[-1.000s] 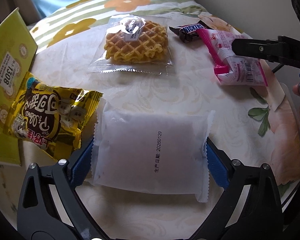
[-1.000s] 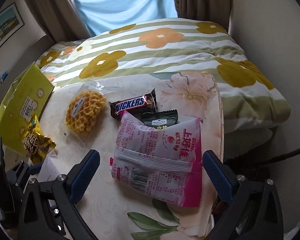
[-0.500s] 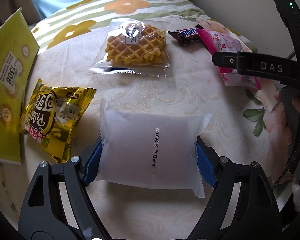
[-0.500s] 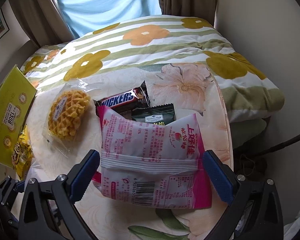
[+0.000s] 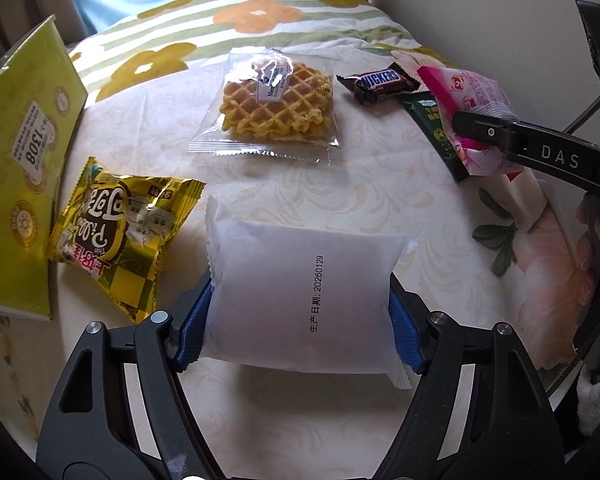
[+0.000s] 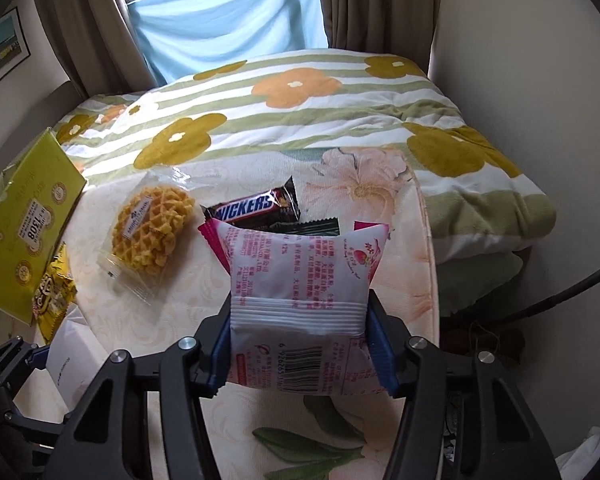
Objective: Organize snacks
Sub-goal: 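Carry both packs into the yellow box and open both tools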
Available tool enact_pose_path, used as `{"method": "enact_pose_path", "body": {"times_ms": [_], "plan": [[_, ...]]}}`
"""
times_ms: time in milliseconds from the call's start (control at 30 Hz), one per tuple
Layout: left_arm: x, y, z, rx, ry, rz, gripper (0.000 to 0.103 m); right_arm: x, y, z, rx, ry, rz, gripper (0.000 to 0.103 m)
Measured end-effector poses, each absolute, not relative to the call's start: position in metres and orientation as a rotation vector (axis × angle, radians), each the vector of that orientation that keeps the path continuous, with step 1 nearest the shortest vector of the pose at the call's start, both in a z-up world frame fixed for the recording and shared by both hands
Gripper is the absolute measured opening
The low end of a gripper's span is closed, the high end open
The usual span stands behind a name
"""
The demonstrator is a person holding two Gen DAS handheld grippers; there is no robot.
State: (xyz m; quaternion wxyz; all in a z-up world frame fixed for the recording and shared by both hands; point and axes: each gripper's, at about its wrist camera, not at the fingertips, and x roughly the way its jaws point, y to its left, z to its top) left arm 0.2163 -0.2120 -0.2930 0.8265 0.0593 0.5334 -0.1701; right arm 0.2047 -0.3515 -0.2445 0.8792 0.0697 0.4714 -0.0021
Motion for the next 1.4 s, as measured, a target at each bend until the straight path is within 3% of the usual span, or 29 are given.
{"method": "enact_pose_path", "body": {"times_ms": [633, 1000, 1400], "plan": [[0.204, -0.178, -0.146, 0.015, 0.885, -0.288, 0.073, 0.182, -0.319, -0.115, 0.136, 0.802, 0.158, 0.053], [0.221, -0.06, -0.086, -0.085, 0.776, -0.116, 0.073, 0.206, -0.221, -0.057, 0.056, 0.7, 0.378, 0.053], [0.263, 0.12, -0.089, -0.098, 0.809, 0.031, 0.073, 0.246, -0.059, -0.056, 0.049, 0.727, 0.524, 0.053]]}}
